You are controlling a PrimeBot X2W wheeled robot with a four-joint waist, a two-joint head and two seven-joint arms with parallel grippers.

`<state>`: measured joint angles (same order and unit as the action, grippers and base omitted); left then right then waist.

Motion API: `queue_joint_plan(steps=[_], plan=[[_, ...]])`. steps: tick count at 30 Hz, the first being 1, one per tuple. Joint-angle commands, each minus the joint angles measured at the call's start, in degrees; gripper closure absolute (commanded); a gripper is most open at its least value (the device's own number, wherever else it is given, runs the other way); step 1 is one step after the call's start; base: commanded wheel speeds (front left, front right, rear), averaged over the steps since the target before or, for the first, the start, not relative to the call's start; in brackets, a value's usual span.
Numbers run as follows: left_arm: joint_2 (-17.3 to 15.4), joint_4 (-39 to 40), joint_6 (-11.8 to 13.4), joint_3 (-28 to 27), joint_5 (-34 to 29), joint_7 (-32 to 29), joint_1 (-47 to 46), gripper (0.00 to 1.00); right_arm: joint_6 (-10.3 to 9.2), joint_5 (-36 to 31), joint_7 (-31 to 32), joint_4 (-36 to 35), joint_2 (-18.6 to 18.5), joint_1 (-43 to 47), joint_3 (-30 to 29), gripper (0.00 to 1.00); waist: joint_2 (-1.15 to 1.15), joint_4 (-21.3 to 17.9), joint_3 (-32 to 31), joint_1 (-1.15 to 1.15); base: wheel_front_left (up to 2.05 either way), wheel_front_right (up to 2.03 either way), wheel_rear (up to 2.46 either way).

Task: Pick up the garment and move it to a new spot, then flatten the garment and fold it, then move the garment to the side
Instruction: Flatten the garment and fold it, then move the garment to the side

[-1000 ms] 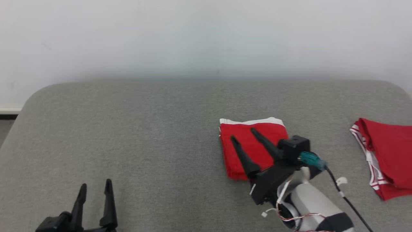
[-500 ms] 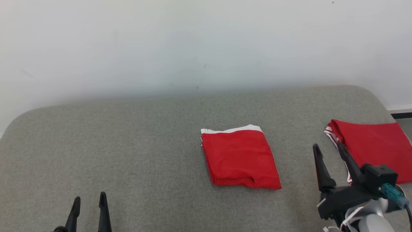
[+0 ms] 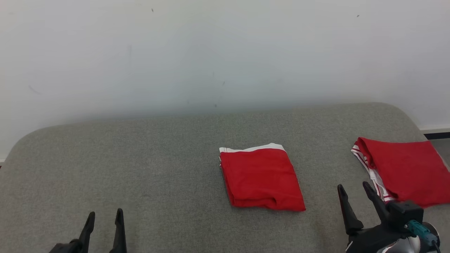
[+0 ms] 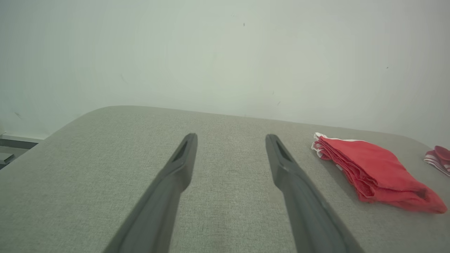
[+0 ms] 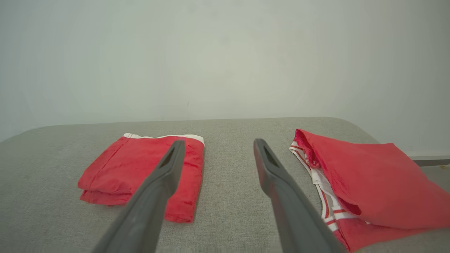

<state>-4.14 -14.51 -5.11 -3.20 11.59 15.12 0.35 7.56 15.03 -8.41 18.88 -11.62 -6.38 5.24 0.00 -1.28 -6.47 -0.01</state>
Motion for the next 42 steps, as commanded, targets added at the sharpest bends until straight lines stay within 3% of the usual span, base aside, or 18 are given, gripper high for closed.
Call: queue_joint_plan(steps=[1, 30, 42], plan=[[-0.2, -1.0, -0.3, 0.0, -0.7, 0.0, -0.9, 0.00, -0.15, 0.0, -0.2, 0.6, 0.0, 0.7, 0.3, 0.00, 0.00, -0.2, -0.3, 0.01, 0.00, 0.00, 0.00], [0.8, -4.6, -1.2, -0.4, -1.5, 0.0, -2.1, 0.00, -0.15, 0.2, -0.5, 3.6, 0.8, 0.2, 1.8, 0.00, 0.00, -0.7, -0.1, 0.01, 0.00, 0.00, 0.00], [1.1, -3.6, -1.5, 0.6, -1.8, 0.0, -3.1, 0.00, -0.15, 1.1, 3.4, 3.9, 0.7, -3.6, 1.0, 0.00, 0.00, 1.6, 2.2, 0.01, 0.00, 0.00, 0.00]])
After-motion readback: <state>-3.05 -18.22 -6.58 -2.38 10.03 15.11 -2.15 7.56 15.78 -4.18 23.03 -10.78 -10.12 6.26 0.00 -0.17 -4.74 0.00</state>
